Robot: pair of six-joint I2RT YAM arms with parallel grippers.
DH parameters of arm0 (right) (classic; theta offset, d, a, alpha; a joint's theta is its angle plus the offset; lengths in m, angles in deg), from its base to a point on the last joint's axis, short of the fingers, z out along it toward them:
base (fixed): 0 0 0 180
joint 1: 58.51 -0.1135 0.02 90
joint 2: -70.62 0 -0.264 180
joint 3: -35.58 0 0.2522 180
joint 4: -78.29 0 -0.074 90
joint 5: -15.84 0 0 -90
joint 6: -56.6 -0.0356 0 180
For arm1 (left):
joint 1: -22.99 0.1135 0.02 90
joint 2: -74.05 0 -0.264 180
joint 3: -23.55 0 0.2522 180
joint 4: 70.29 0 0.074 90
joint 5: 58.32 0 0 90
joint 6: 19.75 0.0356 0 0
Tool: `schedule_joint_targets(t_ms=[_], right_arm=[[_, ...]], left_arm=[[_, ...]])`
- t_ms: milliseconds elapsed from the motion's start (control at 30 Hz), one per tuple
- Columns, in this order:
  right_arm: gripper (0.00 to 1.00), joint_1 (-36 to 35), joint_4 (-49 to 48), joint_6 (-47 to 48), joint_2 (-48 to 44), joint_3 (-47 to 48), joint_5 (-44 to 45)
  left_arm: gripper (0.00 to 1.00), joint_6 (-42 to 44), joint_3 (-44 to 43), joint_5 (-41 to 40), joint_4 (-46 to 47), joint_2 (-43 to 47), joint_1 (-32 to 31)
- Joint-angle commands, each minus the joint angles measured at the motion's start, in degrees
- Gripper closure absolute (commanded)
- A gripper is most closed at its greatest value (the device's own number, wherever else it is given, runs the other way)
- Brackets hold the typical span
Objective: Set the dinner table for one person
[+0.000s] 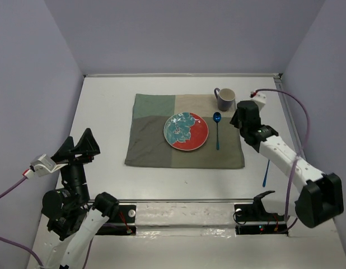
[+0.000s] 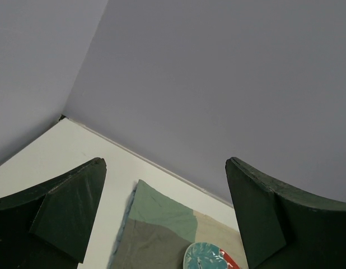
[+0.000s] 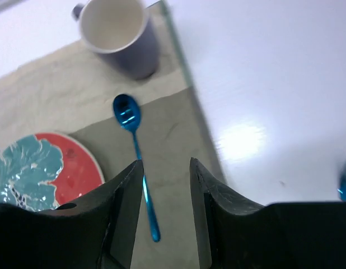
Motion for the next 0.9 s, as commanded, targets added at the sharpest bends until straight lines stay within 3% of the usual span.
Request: schedule_joint_targets(t_ms=[0, 133, 267, 333, 400, 533, 867], right_arm=[[0.55, 6.20, 13.33, -7.35, -9.64, -3.22, 4.66], [0.59, 17.36, 18.27, -9.12, -14.49, -5.86, -1.22], [0.59, 30.11, 18.36, -7.98, -12.48, -8.32, -8.69], [0.59, 35.82, 18.36, -6.49, -11.86, -8.85, -10.02], [0.52, 41.08, 18.71, -5.17, -10.63, -9.20, -12.91], [0.46, 42.08, 19.41, -4.20, -7.12, -9.38, -16.61], [0.50, 42.08, 22.31, -5.17, 0.71, -10.96, -22.33]], left_arm=[[0.01, 0.48, 0.01, -1.21, 0.93, 11.83, -2.21], [0.01, 0.83, -0.17, -2.26, 0.66, 11.83, -5.63], [0.01, 1.27, -0.52, -3.85, 0.05, 11.74, -8.89], [0.01, 1.36, -0.70, -4.29, -0.30, 11.65, -9.69], [0.01, 1.27, -0.96, -4.55, -0.56, 11.74, -10.04], [0.01, 1.18, -1.05, -4.46, -0.57, 11.74, -10.48], [0.01, 1.01, -1.49, -4.37, -0.92, 11.83, -11.54]])
